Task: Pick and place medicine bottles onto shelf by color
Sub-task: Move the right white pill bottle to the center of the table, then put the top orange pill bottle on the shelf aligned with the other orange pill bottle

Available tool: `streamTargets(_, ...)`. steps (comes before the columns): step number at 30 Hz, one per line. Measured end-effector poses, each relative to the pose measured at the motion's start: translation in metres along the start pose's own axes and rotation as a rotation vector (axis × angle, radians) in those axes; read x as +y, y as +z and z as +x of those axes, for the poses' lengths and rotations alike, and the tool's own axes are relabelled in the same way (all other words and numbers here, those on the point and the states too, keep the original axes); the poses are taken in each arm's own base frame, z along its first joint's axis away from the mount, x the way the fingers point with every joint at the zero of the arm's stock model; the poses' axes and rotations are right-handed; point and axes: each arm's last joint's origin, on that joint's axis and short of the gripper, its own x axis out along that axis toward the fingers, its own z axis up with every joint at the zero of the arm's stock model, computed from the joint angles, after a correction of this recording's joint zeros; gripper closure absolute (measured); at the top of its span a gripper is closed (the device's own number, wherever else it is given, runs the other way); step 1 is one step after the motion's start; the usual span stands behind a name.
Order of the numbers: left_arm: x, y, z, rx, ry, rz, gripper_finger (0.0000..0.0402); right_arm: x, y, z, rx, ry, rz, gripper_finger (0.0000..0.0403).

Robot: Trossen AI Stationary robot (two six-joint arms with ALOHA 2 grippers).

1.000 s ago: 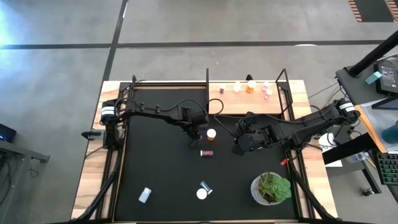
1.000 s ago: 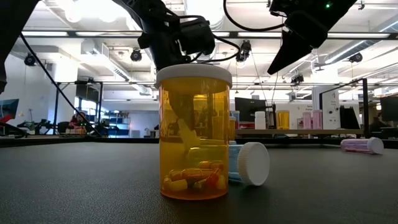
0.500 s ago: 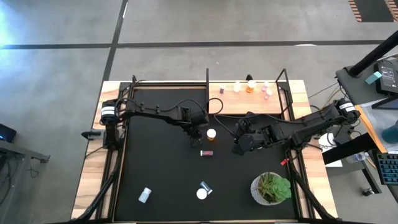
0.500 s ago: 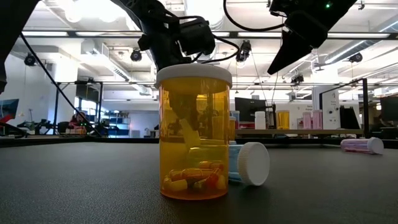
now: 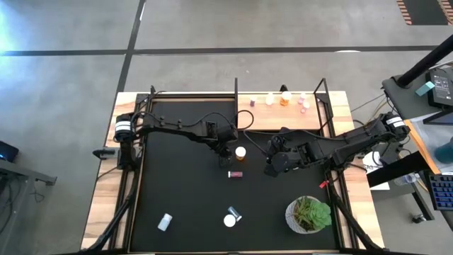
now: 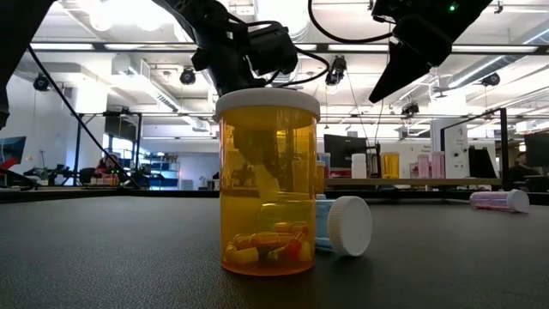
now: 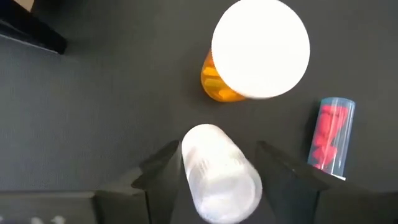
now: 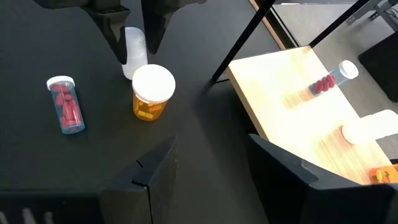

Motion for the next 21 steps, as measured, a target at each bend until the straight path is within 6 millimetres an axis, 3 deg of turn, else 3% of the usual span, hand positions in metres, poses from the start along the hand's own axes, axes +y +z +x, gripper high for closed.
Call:
streamTargets(5, 0.0, 0.004, 0.0, -0.043, 0.019, 0.004, 0.0189, 0.0, 0.0, 0.0, 0.0, 0.0, 0.0, 0.022)
streamTargets(12, -0.001, 0.01, -0.007, -0.103, 0.031, 0.013, 0.0186, 0.0, 0.0, 0.0, 0.0, 0.0, 0.0, 0.022)
streamTargets(21, -0.002, 0.006, -0.074, -0.158, 0.061, 0.001, 0.0187, 0.0, 0.0, 0.0, 0.0, 0.0, 0.0, 0.022)
